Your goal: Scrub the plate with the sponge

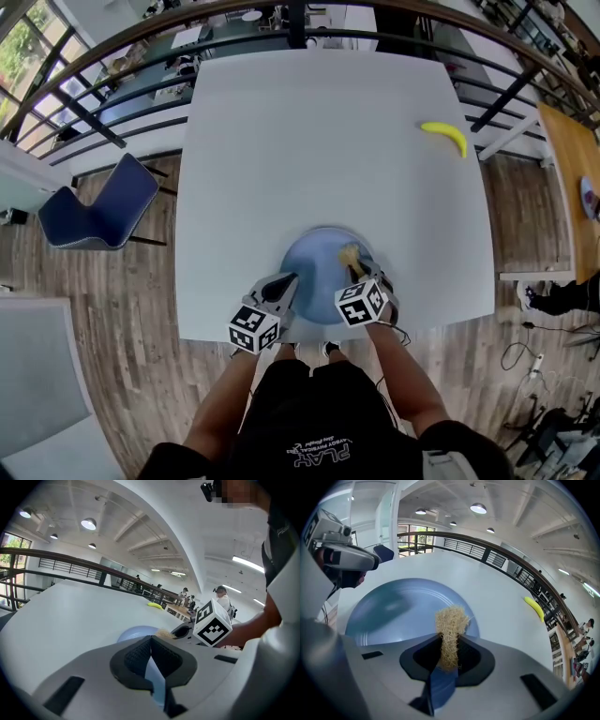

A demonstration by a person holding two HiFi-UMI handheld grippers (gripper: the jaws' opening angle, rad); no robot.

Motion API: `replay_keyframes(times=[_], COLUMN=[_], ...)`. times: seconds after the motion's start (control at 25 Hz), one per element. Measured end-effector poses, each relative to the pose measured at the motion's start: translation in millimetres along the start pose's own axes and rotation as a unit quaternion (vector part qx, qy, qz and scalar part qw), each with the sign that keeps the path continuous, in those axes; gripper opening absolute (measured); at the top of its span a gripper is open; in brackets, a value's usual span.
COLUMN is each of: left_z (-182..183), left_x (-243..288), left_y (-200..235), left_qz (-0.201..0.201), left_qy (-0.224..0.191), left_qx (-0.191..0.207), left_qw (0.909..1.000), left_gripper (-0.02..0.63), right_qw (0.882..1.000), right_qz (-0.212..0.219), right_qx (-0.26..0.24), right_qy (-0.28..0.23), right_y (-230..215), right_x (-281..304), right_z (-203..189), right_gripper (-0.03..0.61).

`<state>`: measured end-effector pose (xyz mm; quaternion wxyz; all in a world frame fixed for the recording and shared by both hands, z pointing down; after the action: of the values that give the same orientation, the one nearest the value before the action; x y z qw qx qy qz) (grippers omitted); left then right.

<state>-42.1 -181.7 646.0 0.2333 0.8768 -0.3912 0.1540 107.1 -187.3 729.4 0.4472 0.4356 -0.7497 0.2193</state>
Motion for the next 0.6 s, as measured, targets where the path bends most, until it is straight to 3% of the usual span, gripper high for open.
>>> replay_keyframes(times=[0.36,0.6], left_z=[6,7], left_x=[-15,-18], left_y=[5,-1], left_qz=[0.004,0.001], left_qy=[0.002,0.001], left_qx=[0.004,0.003], left_qw=[1.0,1.0], left_gripper=[0.012,0.012], right_qw=[1.0,0.999], right_qz=[-0.003,-0.001], right_qx=[0.018,0.037], right_qy=[0.004,-0.032], right_y=[-4,1], right_x=[-3,-20], right_z=[0,19], right_gripper=[0.072,0.073])
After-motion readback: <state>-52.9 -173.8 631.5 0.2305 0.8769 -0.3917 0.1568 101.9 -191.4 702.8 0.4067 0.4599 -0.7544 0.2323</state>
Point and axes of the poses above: the fingertips, and each gripper's own axes: x forward along the fingers, y to its left, z out of its top, the point moved 1 cm from there along -x, backward along the fingers, and after that the axes turned 10 degrees about z, right-handed, at the moved point
